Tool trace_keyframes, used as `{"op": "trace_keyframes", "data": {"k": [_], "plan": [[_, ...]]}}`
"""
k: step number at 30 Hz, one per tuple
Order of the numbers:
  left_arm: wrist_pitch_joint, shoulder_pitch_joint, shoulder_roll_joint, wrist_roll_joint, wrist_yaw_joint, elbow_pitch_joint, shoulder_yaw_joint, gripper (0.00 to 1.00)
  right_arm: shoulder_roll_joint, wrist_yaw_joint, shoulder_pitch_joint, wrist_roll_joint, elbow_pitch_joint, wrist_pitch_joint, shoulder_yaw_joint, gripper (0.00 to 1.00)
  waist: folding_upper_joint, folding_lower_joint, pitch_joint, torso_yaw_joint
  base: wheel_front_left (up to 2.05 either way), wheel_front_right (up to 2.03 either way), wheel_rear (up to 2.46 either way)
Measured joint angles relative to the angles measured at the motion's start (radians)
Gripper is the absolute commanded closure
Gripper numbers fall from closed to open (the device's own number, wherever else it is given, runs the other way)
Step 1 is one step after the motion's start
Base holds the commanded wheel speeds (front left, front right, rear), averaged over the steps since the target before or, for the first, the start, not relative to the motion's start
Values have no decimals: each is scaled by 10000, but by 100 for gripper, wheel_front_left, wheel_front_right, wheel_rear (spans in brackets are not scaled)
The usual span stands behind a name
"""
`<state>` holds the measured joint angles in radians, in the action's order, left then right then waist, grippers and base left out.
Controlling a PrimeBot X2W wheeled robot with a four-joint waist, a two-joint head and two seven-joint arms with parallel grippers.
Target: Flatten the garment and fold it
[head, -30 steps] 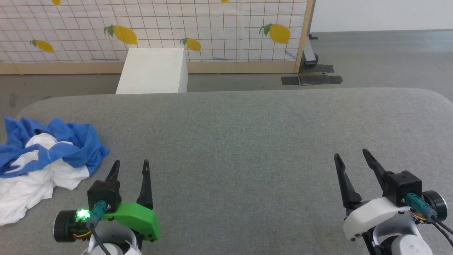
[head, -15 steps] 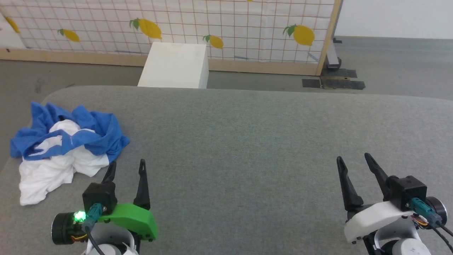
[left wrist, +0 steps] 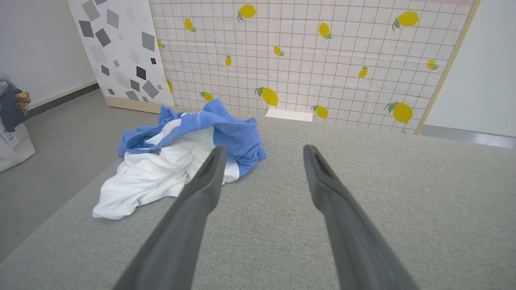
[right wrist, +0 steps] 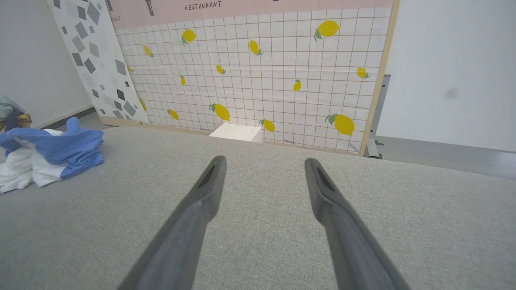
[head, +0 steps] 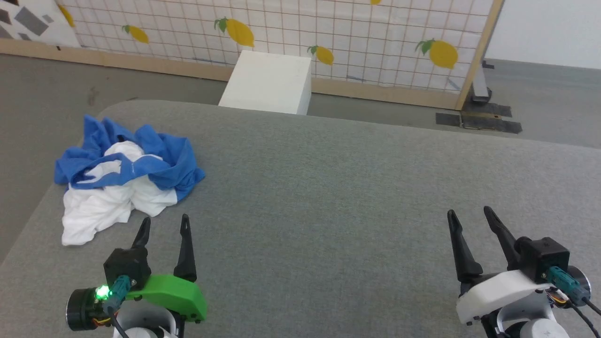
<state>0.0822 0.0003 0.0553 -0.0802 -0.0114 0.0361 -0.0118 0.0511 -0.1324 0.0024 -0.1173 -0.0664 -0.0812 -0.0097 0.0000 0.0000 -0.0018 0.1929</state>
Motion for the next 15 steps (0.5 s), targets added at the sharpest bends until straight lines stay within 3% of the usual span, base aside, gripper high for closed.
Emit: {"op": "trace_keyframes", "data": {"k": [15], "plan": [[268, 132, 0, -176, -111, 165, -52, 0, 0, 0, 152, -171, -305, -314, 6, 0, 0, 0, -44, 1003, 0, 0, 0]]}}
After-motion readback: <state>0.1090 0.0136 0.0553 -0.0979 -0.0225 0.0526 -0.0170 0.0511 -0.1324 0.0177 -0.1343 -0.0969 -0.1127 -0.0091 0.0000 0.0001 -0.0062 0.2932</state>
